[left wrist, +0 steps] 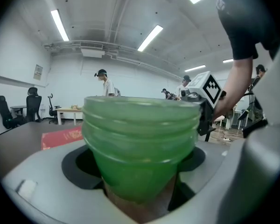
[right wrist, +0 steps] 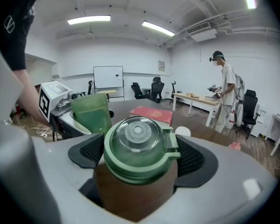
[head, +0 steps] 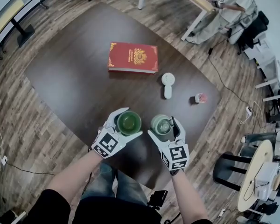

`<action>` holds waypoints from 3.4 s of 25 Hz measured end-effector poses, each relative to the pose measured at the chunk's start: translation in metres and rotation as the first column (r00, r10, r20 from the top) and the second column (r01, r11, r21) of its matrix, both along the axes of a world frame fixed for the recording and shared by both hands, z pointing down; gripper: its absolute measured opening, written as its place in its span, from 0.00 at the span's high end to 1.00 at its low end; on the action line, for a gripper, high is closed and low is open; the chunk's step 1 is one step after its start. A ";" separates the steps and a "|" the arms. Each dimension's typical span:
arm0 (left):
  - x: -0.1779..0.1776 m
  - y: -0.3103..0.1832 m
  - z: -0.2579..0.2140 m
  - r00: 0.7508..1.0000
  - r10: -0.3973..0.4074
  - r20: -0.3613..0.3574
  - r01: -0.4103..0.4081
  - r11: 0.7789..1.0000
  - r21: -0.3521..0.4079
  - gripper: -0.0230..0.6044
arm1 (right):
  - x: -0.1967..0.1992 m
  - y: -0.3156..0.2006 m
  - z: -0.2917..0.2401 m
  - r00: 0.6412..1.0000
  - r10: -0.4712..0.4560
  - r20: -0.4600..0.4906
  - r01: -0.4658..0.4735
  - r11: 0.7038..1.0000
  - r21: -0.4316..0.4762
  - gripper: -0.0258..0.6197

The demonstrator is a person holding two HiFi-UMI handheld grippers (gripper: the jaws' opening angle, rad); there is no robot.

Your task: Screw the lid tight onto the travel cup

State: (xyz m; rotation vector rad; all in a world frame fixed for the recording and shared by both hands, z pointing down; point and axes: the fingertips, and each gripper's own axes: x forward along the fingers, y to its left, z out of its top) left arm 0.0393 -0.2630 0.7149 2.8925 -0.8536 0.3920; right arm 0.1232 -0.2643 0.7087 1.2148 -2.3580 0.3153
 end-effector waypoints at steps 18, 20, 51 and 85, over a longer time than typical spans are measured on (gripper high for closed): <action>0.040 0.089 -0.206 0.938 0.337 0.081 -0.331 0.940 -0.082 0.30 | -0.061 0.090 -0.318 0.861 -0.491 0.134 0.466 0.867 0.178 0.20; 0.043 0.104 -0.214 0.911 0.401 0.101 -0.389 0.914 -0.119 0.30 | -0.071 0.102 -0.320 0.830 -0.545 0.116 0.528 0.836 0.149 0.20; 0.058 0.148 -0.248 0.832 0.546 0.095 -0.526 0.832 -0.174 0.30 | -0.081 0.132 -0.329 0.953 -0.229 0.198 0.204 0.969 0.139 0.20; 0.049 0.162 -0.263 0.825 0.565 0.018 -0.550 0.810 -0.206 0.30 | -0.073 0.161 -0.350 0.948 0.066 0.312 -0.174 0.926 0.335 0.36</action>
